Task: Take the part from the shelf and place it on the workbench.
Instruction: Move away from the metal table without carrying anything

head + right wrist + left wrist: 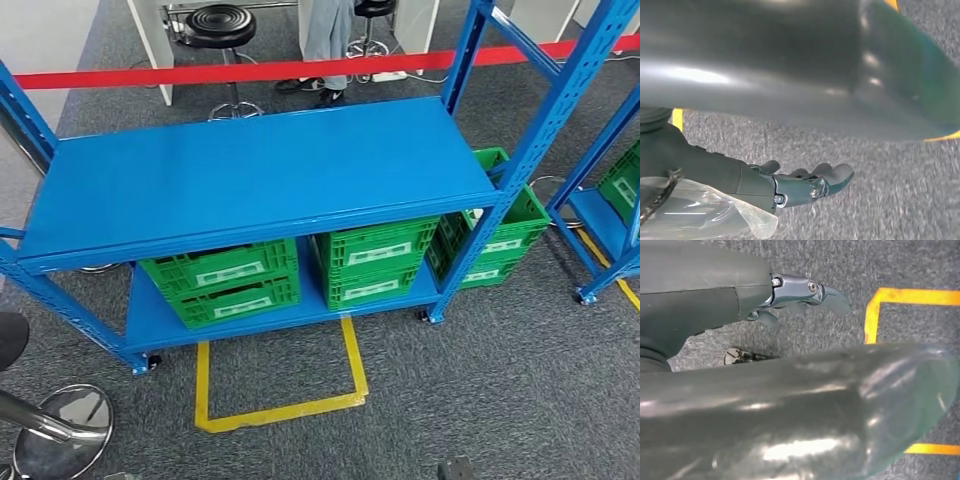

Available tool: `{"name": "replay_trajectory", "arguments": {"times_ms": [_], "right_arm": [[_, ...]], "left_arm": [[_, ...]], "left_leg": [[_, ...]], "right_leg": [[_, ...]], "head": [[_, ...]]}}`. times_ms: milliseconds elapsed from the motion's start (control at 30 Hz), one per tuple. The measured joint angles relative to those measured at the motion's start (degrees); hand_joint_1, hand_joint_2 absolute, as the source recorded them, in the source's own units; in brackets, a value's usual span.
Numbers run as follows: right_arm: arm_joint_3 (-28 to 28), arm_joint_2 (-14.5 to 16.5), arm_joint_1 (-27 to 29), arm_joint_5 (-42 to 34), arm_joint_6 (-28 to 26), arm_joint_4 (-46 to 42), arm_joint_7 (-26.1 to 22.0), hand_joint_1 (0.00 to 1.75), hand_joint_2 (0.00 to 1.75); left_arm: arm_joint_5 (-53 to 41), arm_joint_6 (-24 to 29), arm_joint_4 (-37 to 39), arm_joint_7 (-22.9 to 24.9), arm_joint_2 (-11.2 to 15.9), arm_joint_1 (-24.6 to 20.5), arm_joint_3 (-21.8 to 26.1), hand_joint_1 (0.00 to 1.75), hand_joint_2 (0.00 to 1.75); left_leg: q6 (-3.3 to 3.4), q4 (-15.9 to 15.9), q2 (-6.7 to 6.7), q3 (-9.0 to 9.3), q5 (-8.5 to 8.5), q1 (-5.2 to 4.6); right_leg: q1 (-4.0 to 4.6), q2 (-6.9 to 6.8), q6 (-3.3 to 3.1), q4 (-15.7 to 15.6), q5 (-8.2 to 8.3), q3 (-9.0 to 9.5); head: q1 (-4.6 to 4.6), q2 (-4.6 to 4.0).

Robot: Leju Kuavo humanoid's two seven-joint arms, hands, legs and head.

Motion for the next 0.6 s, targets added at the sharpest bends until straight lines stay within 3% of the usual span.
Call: {"name": "replay_trajectory", "arguments": {"times_ms": [33,100,167,267,300,333,433,533,600], "right_arm": [[0.03,-0.02,0.02,-0.01,-0.01,0.04,0.04,0.00,0.00],[0.08,-0.06,0.12,-0.04,-0.08,0.11,0.13,0.00,0.00],[0.10,-0.09,0.18,-0.09,-0.16,0.14,0.18,0.00,0.00],[0.10,-0.11,0.18,-0.10,-0.20,0.14,0.19,0.00,0.00],[0.11,-0.13,0.18,-0.11,-0.22,0.14,0.19,0.00,0.00],[0.13,-0.20,0.16,-0.12,-0.26,0.15,0.20,0.00,0.00],[0.34,-0.46,0.13,-0.31,-0.47,0.43,0.40,0.00,0.00],[0.48,-0.53,0.02,-0.50,-0.53,0.55,0.47,0.00,0.00],[0.50,-0.56,-0.05,-0.57,-0.54,0.55,0.48,0.00,0.00]], "left_arm": [[-0.11,-0.09,-0.17,0.04,-0.20,0.02,0.05,0.00,0.00],[-0.21,-0.31,-0.55,0.12,-0.54,0.11,0.14,0.00,0.00],[-0.23,-0.45,-0.76,0.17,-0.69,0.17,0.19,0.00,0.00],[-0.24,-0.49,-0.82,0.18,-0.72,0.19,0.21,0.00,0.00],[-0.24,-0.52,-0.89,0.19,-0.75,0.19,0.23,0.00,0.00],[-0.26,-0.59,-1.05,0.22,-0.85,0.19,0.30,0.00,0.00],[-0.49,-1.01,-2.14,0.43,-1.43,0.23,0.79,0.00,0.00],[-0.80,-1.23,-2.86,0.51,-1.76,0.31,1.04,0.00,0.00],[-0.94,-1.48,-3.19,0.54,-1.99,0.32,1.12,0.00,0.00]], "left_leg": [[0.08,0.01,-0.04,0.01,-0.07,-0.05],[0.15,0.03,-0.17,0.13,-0.21,-0.13],[0.12,0.05,-0.29,0.23,-0.29,-0.14],[0.10,0.06,-0.32,0.26,-0.31,-0.14],[0.05,0.07,-0.38,0.31,-0.35,-0.14],[-0.11,0.10,-0.46,0.48,-0.47,-0.14],[-1.40,0.40,-0.76,0.67,-0.97,-0.17],[-2.47,4.40,-0.52,-1.01,-3.51,0.00],[-2.91,11.90,-0.36,-4.68,-6.78,0.21]], "right_leg": [[-0.02,0.10,0.11,3.76,-1.26,-2.13],[-0.06,0.14,0.25,7.20,-1.27,-4.58],[-0.10,0.14,0.29,6.27,0.22,-4.57],[-0.11,0.14,0.30,5.59,0.77,-4.33],[-0.13,0.14,0.30,4.42,1.54,-3.83],[-0.20,0.17,0.26,0.90,3.34,-2.23],[-0.07,0.50,-1.11,-9.20,7.20,2.73],[-0.25,0.33,-2.21,-9.85,7.10,3.40],[-0.19,0.05,-2.55,-9.87,6.90,3.65]], "head": [[0.04,0.00],[0.03,0.00],[0.04,0.00],[0.06,0.00],[0.06,0.00],[0.07,0.00],[0.01,0.00],[-0.29,0.00],[-0.48,0.00]]}}
